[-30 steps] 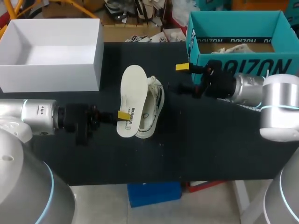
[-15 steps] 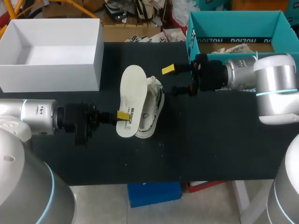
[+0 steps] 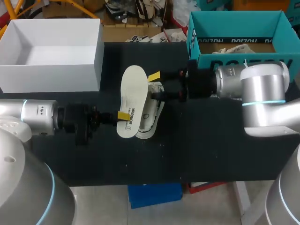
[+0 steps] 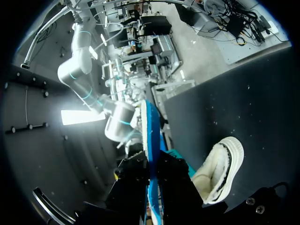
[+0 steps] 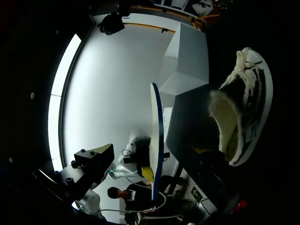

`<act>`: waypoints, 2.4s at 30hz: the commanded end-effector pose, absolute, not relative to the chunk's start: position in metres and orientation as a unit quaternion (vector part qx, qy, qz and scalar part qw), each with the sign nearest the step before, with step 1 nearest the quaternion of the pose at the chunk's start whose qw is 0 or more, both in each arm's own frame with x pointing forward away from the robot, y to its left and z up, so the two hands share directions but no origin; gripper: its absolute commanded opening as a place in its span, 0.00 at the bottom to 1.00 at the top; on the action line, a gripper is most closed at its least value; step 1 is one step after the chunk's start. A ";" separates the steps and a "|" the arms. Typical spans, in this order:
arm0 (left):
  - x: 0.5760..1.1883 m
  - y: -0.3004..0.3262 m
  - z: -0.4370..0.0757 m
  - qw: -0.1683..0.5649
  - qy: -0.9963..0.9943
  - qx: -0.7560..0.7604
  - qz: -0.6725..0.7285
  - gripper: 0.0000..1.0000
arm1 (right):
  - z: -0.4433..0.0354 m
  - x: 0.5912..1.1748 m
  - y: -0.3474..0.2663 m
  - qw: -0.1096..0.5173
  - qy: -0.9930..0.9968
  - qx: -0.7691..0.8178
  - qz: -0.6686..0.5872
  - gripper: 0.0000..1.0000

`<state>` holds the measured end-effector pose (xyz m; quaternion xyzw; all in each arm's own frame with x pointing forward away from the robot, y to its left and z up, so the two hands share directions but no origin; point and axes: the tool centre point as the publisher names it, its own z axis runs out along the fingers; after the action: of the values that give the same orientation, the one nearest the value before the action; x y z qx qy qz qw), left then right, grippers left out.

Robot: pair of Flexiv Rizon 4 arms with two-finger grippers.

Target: Take the shoe out of the shoebox, open the shoe tongue, remove and reinsert the insole, then place the shoe into the shoebox

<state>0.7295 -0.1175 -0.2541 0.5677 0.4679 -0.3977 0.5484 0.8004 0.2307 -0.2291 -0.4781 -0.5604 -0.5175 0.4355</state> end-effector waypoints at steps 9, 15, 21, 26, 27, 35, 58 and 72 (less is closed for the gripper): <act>0.728 -0.118 -0.254 0.549 0.468 0.568 -0.396 0.00 | -0.245 0.800 0.261 0.442 -0.546 -0.475 -0.531 1.00; 0.728 -0.118 -0.254 0.549 0.468 0.568 -0.396 0.00 | -0.247 0.801 0.267 0.446 -0.544 -0.473 -0.531 1.00; 0.728 -0.118 -0.254 0.549 0.468 0.568 -0.396 0.00 | -0.248 0.802 0.268 0.449 -0.545 -0.471 -0.529 0.82; 0.728 -0.118 -0.254 0.549 0.468 0.568 -0.396 0.00 | -0.246 0.804 0.266 0.447 -0.548 -0.472 -0.526 0.48; 0.728 -0.118 -0.254 0.549 0.468 0.568 -0.396 0.00 | -0.246 0.804 0.266 0.447 -0.549 -0.472 -0.526 0.46; 0.728 -0.118 -0.254 0.549 0.468 0.568 -0.396 0.00 | -0.247 0.804 0.266 0.448 -0.550 -0.474 -0.521 0.00; 0.702 -0.058 -0.188 0.242 0.547 0.796 -0.091 1.00 | -0.247 0.804 0.266 0.448 -0.550 -0.474 -0.521 0.00; 0.692 -0.067 -0.168 0.134 0.512 0.844 0.094 1.00 | -0.247 0.804 0.266 0.448 -0.550 -0.474 -0.521 0.00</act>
<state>0.6938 -0.0660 -0.1757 0.7671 0.5081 -0.1908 0.3420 0.8038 0.2664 -0.2472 -0.4739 -0.5495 -0.5223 0.4479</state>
